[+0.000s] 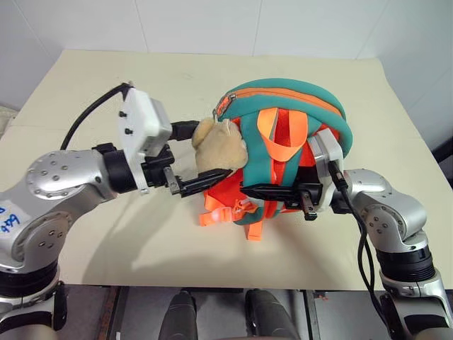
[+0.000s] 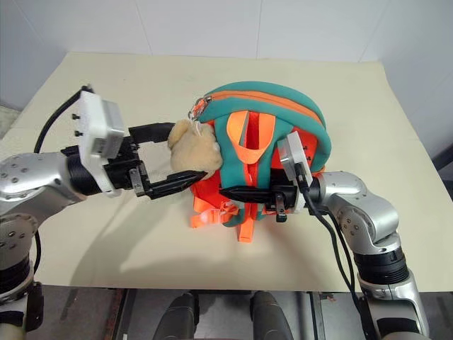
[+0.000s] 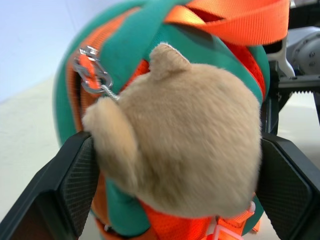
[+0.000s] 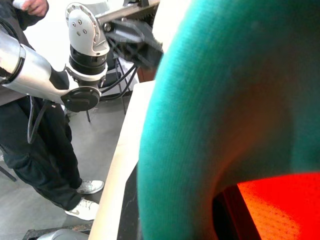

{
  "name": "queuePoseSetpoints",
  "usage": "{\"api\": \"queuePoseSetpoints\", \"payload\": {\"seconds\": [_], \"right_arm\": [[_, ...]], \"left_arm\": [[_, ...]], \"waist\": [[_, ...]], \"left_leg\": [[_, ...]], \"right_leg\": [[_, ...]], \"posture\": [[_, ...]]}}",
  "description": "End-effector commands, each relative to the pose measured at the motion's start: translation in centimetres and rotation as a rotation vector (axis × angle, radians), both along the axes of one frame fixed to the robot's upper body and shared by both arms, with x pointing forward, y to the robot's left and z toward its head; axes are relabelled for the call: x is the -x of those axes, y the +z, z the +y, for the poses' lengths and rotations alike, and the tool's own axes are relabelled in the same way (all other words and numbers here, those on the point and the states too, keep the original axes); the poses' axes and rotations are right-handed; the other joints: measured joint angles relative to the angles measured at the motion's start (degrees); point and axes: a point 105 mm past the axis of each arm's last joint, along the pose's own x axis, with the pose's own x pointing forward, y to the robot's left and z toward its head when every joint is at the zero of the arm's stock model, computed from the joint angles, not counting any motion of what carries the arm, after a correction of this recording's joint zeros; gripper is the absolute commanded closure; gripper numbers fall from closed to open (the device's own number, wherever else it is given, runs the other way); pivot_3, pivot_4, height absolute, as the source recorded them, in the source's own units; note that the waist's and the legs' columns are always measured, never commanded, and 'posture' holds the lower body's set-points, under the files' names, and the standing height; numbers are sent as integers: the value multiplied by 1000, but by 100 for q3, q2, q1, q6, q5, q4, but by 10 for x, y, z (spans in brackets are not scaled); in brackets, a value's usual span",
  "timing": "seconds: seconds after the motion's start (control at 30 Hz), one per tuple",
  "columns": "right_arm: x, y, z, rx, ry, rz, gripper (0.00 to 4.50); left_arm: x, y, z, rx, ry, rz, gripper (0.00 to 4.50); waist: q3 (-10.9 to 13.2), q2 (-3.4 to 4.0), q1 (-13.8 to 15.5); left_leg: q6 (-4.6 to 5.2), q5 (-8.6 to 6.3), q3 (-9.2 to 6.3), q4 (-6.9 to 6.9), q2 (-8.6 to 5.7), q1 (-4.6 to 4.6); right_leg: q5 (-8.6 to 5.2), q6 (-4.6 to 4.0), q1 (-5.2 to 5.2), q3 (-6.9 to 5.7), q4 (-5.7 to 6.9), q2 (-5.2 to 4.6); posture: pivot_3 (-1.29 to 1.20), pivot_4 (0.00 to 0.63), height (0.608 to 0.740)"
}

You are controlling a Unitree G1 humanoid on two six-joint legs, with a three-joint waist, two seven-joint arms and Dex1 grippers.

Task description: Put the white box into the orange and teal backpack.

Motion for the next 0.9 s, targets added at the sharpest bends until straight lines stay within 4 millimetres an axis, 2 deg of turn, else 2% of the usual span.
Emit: {"api": "queuePoseSetpoints", "payload": {"seconds": [0.03,0.27,0.4,0.63,0.9], "right_arm": [[3,8,1,-23,8,-48,4500],[3,7,2,-25,-1,-50,4500],[4,7,1,-27,0,-48,4500],[7,3,-2,-44,9,-23,4500],[12,3,-7,-99,10,-15,4500]], "left_arm": [[0,7,-4,-42,2,-73,437],[-3,13,-1,-57,16,-106,2441],[2,18,1,-54,-1,-108,3187],[14,27,20,-59,-55,-40,3362],[16,52,51,60,-74,-22,3362]], "waist": [[0,0,9],[0,0,8],[0,0,8],[1,0,1],[1,1,-9]], "left_leg": [[0,0,0,1,0,-1],[0,0,0,3,0,-1],[0,0,0,3,0,-1],[1,0,1,0,0,-1],[2,-1,1,0,0,-1]], "right_leg": [[0,0,0,0,0,0],[1,1,2,0,-2,-1],[1,1,2,0,-2,-1],[0,1,1,0,-4,-1],[0,1,0,-1,-4,0]], "posture": [[0,150,740],[0,150,740],[0,150,740],[0,150,740],[0,150,740]]}}
